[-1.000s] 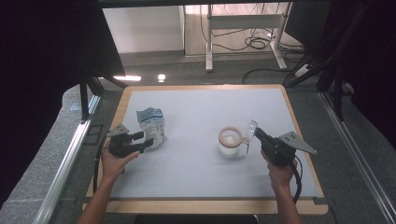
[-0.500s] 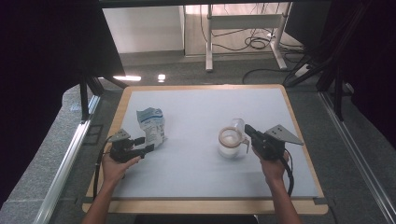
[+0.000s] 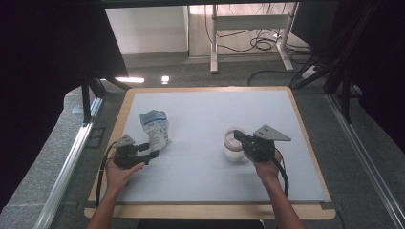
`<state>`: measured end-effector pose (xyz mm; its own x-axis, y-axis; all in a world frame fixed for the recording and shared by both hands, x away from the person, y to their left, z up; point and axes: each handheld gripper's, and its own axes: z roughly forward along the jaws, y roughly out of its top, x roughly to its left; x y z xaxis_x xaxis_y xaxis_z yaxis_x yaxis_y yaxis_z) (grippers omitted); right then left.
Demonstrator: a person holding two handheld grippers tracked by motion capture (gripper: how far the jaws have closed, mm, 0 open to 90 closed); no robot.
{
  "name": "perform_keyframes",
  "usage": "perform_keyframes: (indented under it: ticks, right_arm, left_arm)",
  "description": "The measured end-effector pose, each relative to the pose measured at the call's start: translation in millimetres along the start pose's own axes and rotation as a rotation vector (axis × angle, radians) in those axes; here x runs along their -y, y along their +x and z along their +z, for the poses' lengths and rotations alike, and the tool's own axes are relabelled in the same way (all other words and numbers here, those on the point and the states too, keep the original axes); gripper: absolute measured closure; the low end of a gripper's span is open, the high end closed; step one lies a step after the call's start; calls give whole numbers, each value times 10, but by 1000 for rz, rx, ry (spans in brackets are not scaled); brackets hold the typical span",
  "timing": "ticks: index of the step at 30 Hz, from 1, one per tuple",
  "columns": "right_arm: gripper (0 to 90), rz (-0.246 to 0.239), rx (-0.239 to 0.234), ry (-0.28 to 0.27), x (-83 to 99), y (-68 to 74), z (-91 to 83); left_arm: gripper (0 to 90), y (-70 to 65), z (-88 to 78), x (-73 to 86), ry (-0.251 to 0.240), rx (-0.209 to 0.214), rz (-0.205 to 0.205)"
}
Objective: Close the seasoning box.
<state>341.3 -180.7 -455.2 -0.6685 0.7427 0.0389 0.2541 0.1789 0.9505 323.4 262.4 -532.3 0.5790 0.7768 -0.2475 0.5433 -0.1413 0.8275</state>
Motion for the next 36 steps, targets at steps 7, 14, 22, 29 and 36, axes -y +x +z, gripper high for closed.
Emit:
perform_keyframes:
  ticks: [7,14,22,29,36]
  right_arm:
    - [896,16,15,-20,41,-88,-144]
    - [886,60,63,-44,262,-293,-497]
    - [876,100,105,-14,502,-524,-658]
    - [870,121,134,68,749,-675,-625]
    - [638,120,132,119,860,-721,-556]
  left_arm:
    - [377,-20,6,29,11,6,9]
    - [377,-48,41,59,24,10,12]
    - [377,-97,71,71,39,6,25]
    - [377,-105,92,119,48,13,23]
    - [376,-116,100,135,50,18,21]
